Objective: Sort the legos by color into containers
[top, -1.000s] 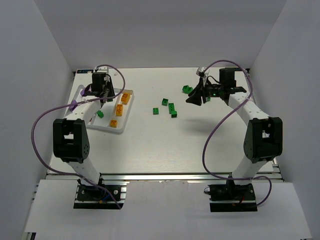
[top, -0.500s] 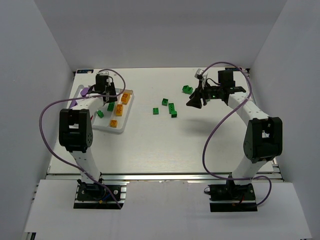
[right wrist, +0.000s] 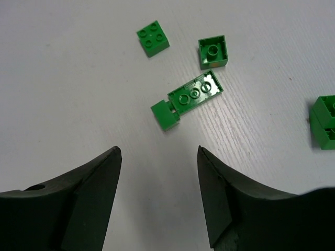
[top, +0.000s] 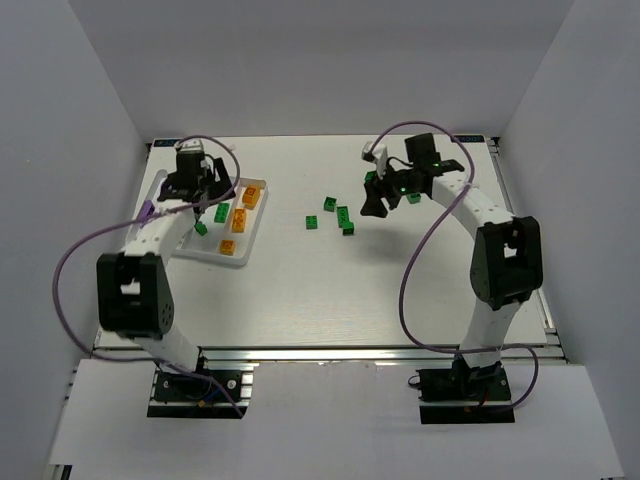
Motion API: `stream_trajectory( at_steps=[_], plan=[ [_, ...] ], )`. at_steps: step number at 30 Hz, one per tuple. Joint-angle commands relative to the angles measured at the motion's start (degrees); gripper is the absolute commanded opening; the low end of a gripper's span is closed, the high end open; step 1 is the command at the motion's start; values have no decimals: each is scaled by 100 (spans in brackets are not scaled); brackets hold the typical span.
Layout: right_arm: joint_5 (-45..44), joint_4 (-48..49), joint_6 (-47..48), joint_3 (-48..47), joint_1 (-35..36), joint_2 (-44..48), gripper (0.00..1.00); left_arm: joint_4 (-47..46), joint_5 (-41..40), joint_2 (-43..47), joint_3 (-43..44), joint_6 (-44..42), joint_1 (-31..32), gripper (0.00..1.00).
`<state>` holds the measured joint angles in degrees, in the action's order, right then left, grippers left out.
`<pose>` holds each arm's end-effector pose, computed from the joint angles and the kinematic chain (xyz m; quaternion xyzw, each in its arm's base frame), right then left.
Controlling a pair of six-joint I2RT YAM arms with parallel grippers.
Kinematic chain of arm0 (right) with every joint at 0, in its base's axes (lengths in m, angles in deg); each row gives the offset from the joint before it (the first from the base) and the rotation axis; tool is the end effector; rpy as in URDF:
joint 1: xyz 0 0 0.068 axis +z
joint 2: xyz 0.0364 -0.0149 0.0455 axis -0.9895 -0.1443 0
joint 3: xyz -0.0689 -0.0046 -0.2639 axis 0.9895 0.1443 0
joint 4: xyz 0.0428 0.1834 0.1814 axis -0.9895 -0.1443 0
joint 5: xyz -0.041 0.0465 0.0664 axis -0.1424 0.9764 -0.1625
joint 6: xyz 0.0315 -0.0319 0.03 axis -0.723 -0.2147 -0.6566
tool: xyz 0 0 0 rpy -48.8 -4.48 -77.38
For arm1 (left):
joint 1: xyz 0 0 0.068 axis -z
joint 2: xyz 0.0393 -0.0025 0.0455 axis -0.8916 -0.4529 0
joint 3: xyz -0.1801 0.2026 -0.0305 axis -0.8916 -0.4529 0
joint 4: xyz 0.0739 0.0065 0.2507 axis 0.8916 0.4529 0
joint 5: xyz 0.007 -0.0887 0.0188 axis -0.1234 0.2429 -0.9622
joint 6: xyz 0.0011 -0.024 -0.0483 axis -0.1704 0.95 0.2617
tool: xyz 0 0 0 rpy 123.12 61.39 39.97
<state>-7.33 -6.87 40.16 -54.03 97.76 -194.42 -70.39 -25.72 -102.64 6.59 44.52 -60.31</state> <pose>0.3868 0.1356 0.2649 -0.4816 0.7405 0.2711 0.3824 0.3757 -0.0122 0.2498 -0.1345 0.8991 0.0102 0.4164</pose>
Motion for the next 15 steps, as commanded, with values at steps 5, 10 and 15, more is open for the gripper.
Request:
stream_trajectory(
  at_steps=[5, 10, 15],
  plan=[
    [-1106, -721, -838, -685, 688, -552, 89, 134, -73, 2032, -924, 1301, -22, 98],
    [-829, -580, 680, -332, 996, -402, 89, 337, 261, 2831, -1371, 1722, -22, 98],
    [-535, -546, 2781, 45, 926, -270, 89, 433, 367, 3553, -1855, 1864, -22, 98]
  ],
)
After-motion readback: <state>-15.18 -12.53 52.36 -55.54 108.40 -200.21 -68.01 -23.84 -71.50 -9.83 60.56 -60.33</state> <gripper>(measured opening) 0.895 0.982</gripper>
